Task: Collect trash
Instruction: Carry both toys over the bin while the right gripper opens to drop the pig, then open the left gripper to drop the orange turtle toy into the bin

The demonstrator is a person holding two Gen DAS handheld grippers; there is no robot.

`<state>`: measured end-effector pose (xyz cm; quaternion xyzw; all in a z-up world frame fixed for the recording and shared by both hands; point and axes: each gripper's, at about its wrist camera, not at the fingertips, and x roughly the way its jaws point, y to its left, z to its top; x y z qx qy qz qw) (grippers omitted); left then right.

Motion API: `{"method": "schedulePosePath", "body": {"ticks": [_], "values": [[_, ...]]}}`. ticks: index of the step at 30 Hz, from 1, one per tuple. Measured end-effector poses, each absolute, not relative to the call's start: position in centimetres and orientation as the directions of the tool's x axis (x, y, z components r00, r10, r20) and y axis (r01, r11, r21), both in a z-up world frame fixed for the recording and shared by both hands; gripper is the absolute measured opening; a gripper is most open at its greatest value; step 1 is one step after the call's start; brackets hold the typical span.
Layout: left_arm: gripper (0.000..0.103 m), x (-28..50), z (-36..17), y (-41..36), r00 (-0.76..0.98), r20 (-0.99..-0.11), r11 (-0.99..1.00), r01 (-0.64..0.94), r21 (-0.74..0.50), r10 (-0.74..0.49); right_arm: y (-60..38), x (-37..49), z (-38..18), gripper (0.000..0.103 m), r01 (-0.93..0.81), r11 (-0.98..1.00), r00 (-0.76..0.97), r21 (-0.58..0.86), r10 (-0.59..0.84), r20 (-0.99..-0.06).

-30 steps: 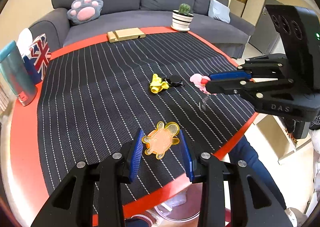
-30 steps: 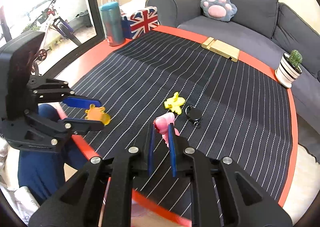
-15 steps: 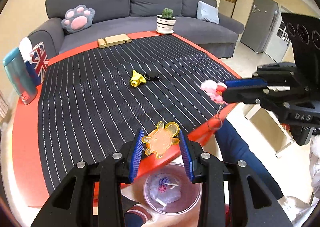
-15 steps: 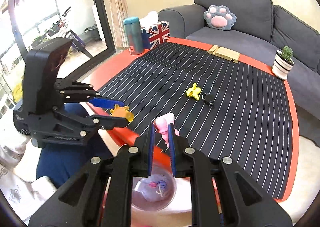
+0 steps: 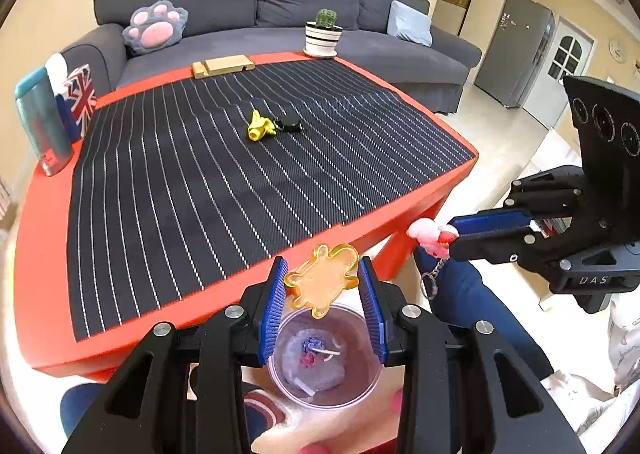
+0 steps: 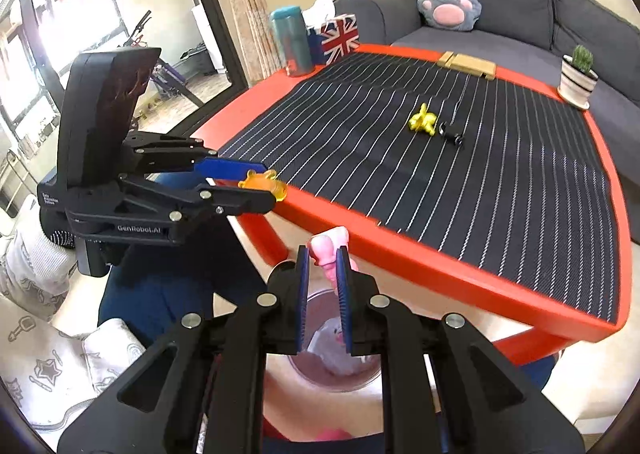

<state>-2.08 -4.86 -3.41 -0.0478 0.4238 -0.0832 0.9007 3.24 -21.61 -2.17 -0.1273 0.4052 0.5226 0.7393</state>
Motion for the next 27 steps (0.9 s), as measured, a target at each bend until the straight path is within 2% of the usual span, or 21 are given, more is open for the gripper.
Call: {"method": "schedulePosePath", "body": {"ticks": [11, 14, 15, 16, 18, 19, 21, 27], "values": [[0.036, -2.8, -3.7, -4.7, 0.624, -0.756, 0.980, 0.106, -0.168, -0.197, -21.2, 2.4, -3.4, 0.013, -0.880, 0.394, 0.076, 0.265, 0.667, -0.741], [0.036, -2.7, -3.6, -4.7, 0.625, -0.755, 0.980, 0.109, -0.168, -0.199, -21.2, 2.5, -3.5, 0.016, -0.876, 0.402, 0.082, 0.266, 0.668, -0.740], [0.036, -2.7, -3.6, -4.7, 0.624, -0.755, 0.980, 0.110, -0.169, -0.200, -21.3, 2.6, -3.4, 0.027, -0.873, 0.410, 0.090, 0.266, 0.670, -0.737], [0.036, -2.7, -3.6, -4.8, 0.624, -0.755, 0.979, 0.110, -0.169, -0.201, -21.4, 2.7, -3.3, 0.049, -0.868, 0.425, 0.110, 0.258, 0.670, -0.734], [0.036, -2.7, -3.7, -4.8, 0.621, -0.757, 0.979, 0.113, -0.169, -0.202, -21.9, 3.0, -3.0, 0.075, -0.853, 0.452, 0.142, 0.262, 0.683, -0.716], [0.036, -2.8, -3.7, -4.8, 0.620, -0.758, 0.979, 0.113, -0.169, -0.203, -22.1, 3.2, -2.9, 0.083, -0.845, 0.463, 0.151, 0.269, 0.688, -0.710], [0.036, -2.8, -3.8, -4.8, 0.617, -0.760, 0.979, 0.114, -0.172, -0.205, -22.4, 3.5, -2.6, 0.090, -0.831, 0.495, 0.187, 0.254, 0.679, -0.710], [0.036, -2.8, -3.9, -5.2, 0.610, -0.762, 0.976, 0.127, -0.175, -0.216, -22.5, 3.8, -2.3, 0.092, -0.820, 0.525, 0.221, 0.227, 0.657, -0.720]]}}
